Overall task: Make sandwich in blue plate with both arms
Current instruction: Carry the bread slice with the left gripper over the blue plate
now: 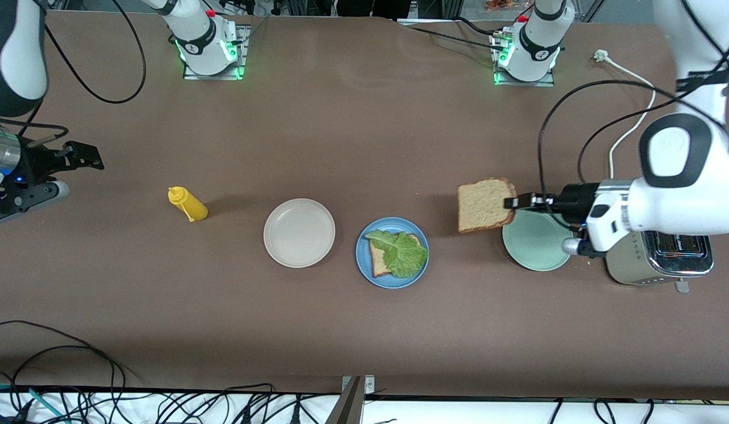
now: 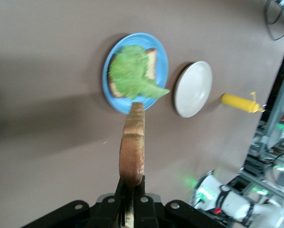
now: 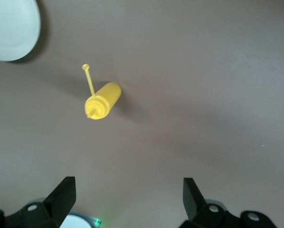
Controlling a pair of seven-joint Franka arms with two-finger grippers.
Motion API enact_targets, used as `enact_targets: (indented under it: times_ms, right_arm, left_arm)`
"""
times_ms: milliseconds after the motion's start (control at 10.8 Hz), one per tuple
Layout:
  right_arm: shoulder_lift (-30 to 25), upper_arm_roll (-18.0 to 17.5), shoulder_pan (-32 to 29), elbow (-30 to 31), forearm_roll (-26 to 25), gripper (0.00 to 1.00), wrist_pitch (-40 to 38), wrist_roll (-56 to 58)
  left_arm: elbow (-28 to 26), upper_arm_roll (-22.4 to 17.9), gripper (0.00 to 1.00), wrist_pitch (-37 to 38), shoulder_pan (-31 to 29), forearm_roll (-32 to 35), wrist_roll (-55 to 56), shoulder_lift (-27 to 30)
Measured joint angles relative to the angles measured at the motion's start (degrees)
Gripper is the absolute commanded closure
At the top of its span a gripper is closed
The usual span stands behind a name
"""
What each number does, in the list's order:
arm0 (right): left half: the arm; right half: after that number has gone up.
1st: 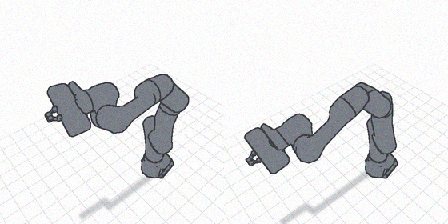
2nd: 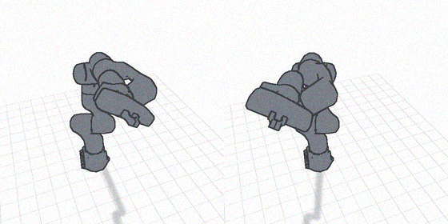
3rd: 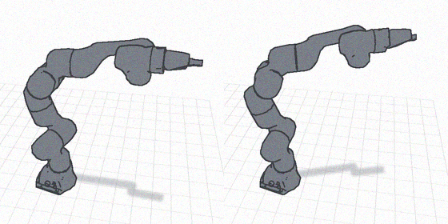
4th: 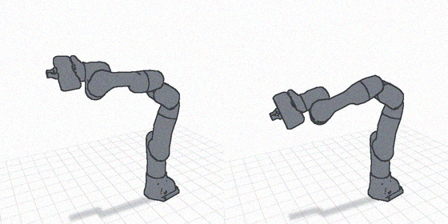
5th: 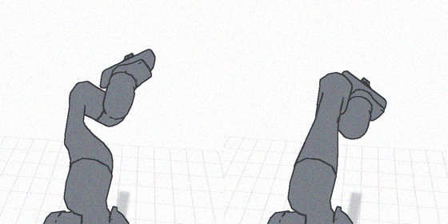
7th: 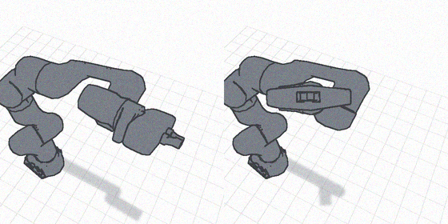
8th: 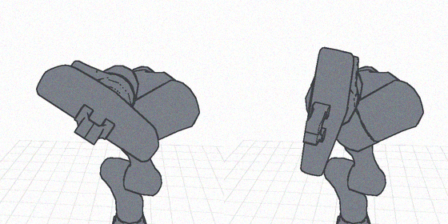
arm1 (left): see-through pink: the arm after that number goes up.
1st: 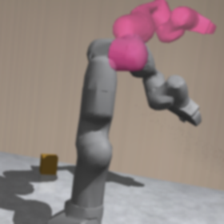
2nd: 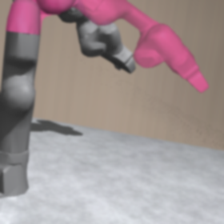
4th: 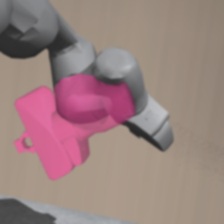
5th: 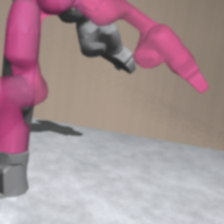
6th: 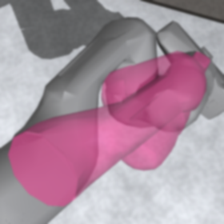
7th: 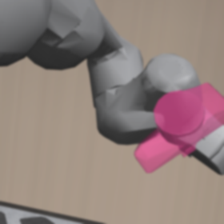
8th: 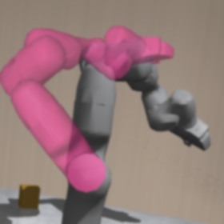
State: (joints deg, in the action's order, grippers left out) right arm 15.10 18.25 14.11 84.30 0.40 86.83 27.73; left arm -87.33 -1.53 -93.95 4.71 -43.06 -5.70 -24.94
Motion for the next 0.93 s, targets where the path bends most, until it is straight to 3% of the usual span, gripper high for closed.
enact_targets:
  times_ms: [372,558,929]
  right_arm:
    - [-6.95,-0.07,2.04,13.01,-1.99,0.0,15.81,-8.65]
    - [-10.59,-0.91,2.66,16.78,-2.05,0.0,18.24,-13.56]
    - [-17.3,-1.97,2.79,17.25,-2.05,0.0,16.39,-15.38]
  left_arm:
    - [-0.2,0.02,1.0,-10.72,6.37,-14.13,0.03,-6.84]
    - [-0.17,0.03,1.0,-14.33,8.4,-17.28,0.02,-9.76]
    - [-0.05,0.02,1.0,-21.62,12.03,-21.82,0.0,-13.01]
